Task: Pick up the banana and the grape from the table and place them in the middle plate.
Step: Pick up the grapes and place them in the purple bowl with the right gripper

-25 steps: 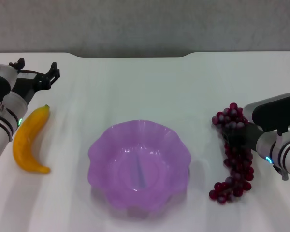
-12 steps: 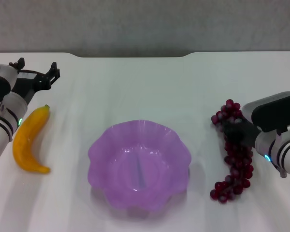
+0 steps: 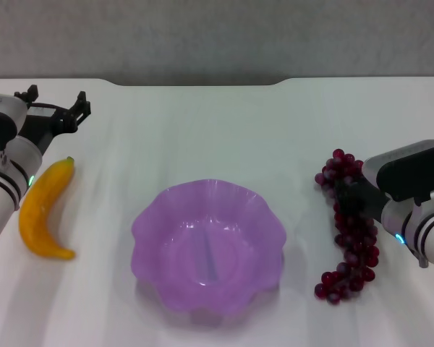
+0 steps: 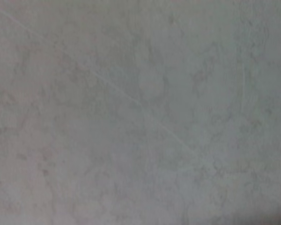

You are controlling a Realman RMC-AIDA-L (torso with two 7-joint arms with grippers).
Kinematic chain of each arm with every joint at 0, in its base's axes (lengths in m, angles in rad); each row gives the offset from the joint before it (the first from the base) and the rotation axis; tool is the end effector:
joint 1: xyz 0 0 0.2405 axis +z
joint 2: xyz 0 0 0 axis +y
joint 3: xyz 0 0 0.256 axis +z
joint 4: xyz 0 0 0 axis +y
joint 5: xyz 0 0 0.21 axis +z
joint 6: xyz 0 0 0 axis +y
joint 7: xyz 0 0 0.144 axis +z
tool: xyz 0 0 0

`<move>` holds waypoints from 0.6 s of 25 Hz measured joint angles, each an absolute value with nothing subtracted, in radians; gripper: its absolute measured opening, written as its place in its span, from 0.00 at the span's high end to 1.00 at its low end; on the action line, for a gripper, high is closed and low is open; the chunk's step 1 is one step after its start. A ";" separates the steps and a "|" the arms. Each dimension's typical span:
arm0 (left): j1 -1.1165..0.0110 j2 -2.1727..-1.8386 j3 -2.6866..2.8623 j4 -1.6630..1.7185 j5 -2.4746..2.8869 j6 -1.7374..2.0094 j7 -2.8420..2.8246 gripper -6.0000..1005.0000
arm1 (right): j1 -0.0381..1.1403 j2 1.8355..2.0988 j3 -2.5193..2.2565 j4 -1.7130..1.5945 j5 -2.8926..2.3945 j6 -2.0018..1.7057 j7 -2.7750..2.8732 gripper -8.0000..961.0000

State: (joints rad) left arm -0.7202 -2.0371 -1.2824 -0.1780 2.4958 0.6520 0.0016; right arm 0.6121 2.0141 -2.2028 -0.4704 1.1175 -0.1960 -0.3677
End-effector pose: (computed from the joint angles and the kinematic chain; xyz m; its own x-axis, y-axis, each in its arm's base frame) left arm -0.2933 0.4381 0.0004 0.7890 0.1493 0.5960 0.6107 -0.0839 -0.7874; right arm 0.3011 0.3973 -0.0736 0.7775 -0.4895 -0.3948 -0.5732 -0.2934 -0.7651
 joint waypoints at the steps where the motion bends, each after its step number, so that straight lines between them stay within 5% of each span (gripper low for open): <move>1: -0.721 -2.037 -1.282 -0.178 2.496 0.652 0.002 0.11 | 0.612 2.014 -2.203 -0.470 1.117 -0.196 -0.368 0.72; 15: -0.724 -2.039 -1.282 -0.178 2.496 0.652 0.002 0.11 | 0.612 2.014 -2.203 -0.464 1.117 -0.202 -0.367 0.77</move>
